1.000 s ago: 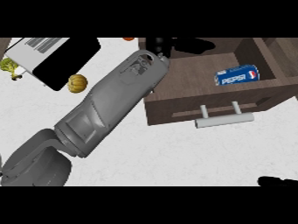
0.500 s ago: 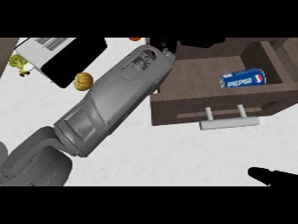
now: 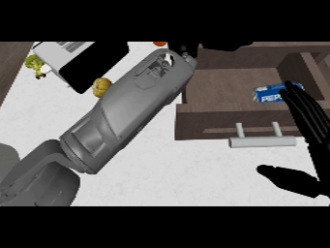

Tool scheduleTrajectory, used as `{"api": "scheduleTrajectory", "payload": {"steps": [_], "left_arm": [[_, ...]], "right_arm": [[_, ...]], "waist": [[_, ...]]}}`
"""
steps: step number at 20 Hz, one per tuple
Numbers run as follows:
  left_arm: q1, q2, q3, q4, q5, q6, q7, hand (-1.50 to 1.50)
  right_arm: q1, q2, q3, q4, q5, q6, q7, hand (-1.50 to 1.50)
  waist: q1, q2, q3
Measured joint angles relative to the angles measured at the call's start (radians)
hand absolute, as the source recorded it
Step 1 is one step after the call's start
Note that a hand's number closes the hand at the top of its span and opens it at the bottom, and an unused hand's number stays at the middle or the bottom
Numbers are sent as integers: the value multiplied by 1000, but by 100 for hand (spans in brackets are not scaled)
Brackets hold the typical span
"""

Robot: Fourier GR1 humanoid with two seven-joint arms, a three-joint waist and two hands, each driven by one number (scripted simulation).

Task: Pick up the can, place it into the drawer and close the drawer

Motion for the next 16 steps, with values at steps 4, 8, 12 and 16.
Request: {"api": "scheduleTrajectory", "payload": {"steps": [4,8,12,16], "left_arm": [[-9,6,12,-11,-11,-4,23,-150],[19,57,12,-63,-35,-18,62,-150],[44,111,2,-135,-63,-25,120,-150],[100,176,-7,-237,-89,-25,173,-150]], "right_arm": [[-48,-4,34,133,128,-53,-6,-150],[-84,23,39,272,202,-141,-23,-150],[-139,73,38,429,250,-248,-41,-150],[-212,90,14,558,288,-328,-58,-150]], "waist": [[19,-4,0],[36,-9,0],[48,-12,0],[55,-21,-8]]}}
